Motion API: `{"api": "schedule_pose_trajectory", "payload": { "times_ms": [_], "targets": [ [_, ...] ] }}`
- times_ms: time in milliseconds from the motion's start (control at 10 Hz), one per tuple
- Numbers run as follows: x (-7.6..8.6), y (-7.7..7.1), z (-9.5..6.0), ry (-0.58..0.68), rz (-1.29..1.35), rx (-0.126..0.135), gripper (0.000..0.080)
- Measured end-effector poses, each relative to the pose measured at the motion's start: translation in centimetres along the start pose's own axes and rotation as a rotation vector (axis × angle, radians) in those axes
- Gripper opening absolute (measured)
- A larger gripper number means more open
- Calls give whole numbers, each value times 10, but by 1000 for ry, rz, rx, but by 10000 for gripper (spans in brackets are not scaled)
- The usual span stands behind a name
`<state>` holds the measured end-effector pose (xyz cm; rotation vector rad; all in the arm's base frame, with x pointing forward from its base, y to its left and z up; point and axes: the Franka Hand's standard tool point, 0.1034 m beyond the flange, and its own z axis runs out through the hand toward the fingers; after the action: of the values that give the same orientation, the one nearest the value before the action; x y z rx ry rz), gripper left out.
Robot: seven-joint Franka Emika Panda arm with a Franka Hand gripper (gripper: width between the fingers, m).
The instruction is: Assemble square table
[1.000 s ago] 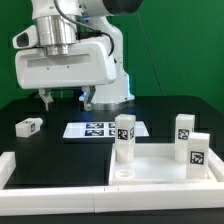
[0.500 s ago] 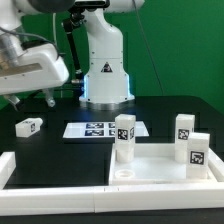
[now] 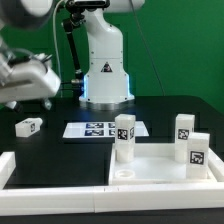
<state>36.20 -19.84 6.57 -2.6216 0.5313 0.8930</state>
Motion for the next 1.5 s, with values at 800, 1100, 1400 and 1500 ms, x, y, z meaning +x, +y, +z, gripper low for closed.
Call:
{"api": "schedule_pose_trajectory", "payload": {
  "times_ms": [800,1100,1400,1500],
  "targets": [
    [3,57,36,-284,30,-51,649],
    [0,61,56,-304,46,-61,649],
    [0,61,56,-304,45,-59,387],
    [0,62,56,-305,46,-59,387]
  ]
}}
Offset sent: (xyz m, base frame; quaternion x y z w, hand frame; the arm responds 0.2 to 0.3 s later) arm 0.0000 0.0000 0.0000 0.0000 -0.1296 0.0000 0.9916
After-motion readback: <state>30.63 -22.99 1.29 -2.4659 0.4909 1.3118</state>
